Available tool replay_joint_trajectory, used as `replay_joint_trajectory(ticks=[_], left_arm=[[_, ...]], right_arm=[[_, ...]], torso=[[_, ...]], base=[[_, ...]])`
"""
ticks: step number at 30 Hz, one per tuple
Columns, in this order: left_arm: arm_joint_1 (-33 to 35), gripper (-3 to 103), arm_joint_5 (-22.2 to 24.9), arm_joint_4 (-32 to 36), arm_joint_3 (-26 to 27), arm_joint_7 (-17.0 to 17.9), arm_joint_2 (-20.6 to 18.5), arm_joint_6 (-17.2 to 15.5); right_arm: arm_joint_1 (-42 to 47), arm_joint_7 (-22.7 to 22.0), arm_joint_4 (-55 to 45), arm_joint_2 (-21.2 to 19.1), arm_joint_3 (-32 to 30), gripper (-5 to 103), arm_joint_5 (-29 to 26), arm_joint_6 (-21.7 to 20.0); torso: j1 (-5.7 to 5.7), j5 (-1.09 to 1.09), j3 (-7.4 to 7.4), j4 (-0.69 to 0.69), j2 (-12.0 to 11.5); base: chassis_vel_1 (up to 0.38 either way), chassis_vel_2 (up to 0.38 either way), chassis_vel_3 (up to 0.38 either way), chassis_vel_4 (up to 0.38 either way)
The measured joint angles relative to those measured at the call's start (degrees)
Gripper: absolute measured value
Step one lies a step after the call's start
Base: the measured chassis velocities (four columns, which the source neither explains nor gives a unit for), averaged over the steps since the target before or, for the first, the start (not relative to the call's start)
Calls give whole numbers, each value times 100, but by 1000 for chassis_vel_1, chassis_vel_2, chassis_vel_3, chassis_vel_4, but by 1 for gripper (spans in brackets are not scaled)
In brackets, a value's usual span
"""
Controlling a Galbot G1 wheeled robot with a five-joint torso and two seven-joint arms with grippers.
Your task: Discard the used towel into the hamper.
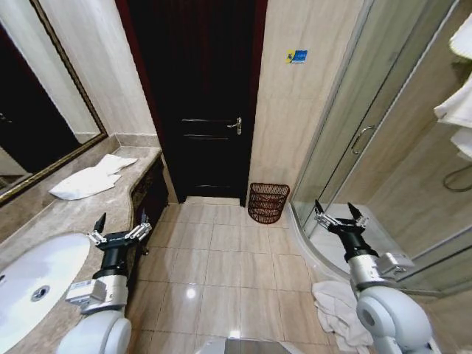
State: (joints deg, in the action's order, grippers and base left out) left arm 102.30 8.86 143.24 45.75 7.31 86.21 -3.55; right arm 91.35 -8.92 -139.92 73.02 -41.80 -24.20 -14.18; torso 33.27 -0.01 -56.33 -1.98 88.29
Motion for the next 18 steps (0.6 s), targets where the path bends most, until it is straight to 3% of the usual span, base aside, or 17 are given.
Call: replay_joint_trajectory(ticks=[4, 9, 12, 18], left_arm=[[-72, 100, 45, -95, 9, -67, -284, -67], [-138, 100, 197, -248, 41, -215, -417, -73], [-253, 100, 554, -402, 40, -372, -554, -121], [-286, 100, 610, -653, 36, -614, -618, 8]], right_arm=[[98, 198, -59, 255, 55, 100, 219, 12], [-74, 264, -40, 263, 84, 100, 293, -49], [-173, 416, 57, 213, 41, 100, 449, -70], [-95, 716, 112, 324, -101, 100, 669, -137]], torso=[[0, 0, 0, 1, 0], [0, 1, 0, 0, 0], [0, 1, 0, 0, 0], [0, 0, 0, 0, 0]], base=[[0, 0, 0, 0], [0, 0, 0, 0], [0, 0, 0, 0], [0, 0, 0, 0]])
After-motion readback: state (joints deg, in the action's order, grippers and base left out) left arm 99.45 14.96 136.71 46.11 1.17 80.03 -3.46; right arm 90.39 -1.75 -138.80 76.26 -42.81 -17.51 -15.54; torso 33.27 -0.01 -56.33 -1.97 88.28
